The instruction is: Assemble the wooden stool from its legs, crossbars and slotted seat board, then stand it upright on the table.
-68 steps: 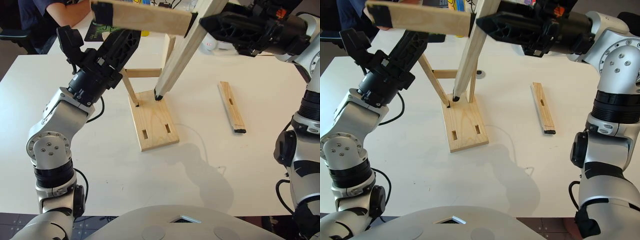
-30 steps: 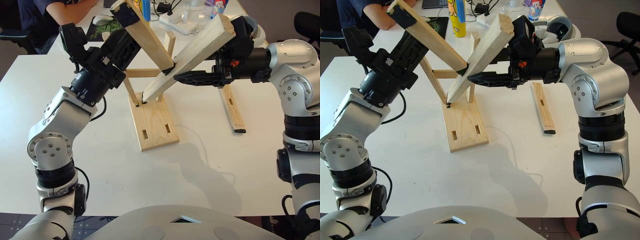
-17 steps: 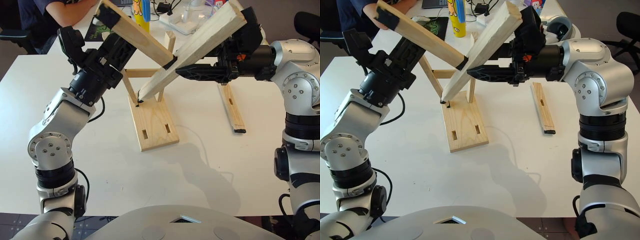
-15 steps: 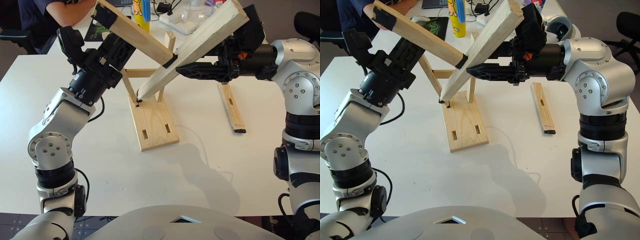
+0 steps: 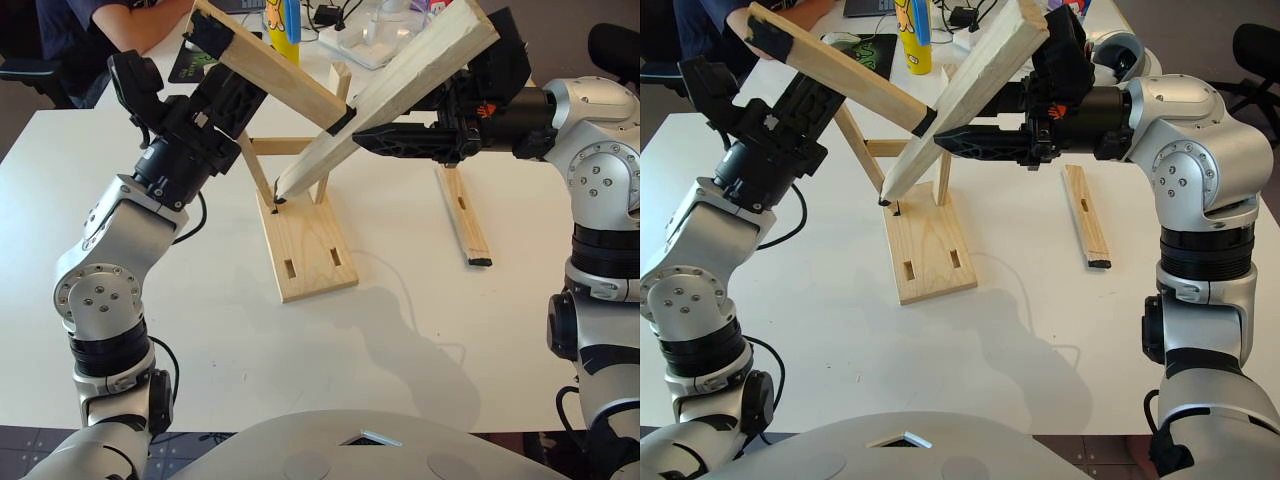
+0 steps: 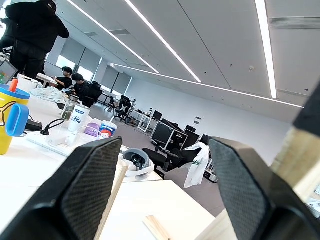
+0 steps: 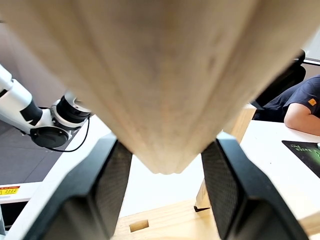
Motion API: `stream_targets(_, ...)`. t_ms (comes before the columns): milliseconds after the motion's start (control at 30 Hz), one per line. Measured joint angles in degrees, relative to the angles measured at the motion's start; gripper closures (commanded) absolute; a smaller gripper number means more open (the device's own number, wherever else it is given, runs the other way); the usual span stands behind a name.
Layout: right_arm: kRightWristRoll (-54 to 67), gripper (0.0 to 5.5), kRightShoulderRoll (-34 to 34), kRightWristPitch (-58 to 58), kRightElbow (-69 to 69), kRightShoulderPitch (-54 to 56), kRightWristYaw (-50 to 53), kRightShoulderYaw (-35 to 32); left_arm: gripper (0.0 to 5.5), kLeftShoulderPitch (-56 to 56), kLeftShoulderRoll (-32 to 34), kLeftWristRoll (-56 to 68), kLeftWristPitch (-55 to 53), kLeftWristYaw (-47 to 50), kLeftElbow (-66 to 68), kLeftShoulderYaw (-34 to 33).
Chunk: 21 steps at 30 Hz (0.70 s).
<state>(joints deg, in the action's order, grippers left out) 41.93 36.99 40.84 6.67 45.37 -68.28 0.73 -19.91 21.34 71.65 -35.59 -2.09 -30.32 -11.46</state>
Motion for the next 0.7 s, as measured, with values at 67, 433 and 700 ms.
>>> stream_targets(67, 0.02, 3.44, -0.09, 0.0, -0.07, 0.0, 0.14, -0.2, 2.29, 0.09, 0.0, -0.18, 0.0, -0.31, 0.18, -0.06)
stream_targets(433, 0.58, 3.44, -1.18, 0.0, -0.21, 0.0, 0.82, -1.67, 2.29, 1.49, 0.0, -2.01, -0.02, -1.53, 0.99, -0.4)
stream_targets(700, -0.85, 3.44, -0.81, -1.42, 0.02, -0.14, 0.05, -1.01, 2.29, 1.67, 0.0, -2.51, -0.04, -2.07, 1.15, -0.49)
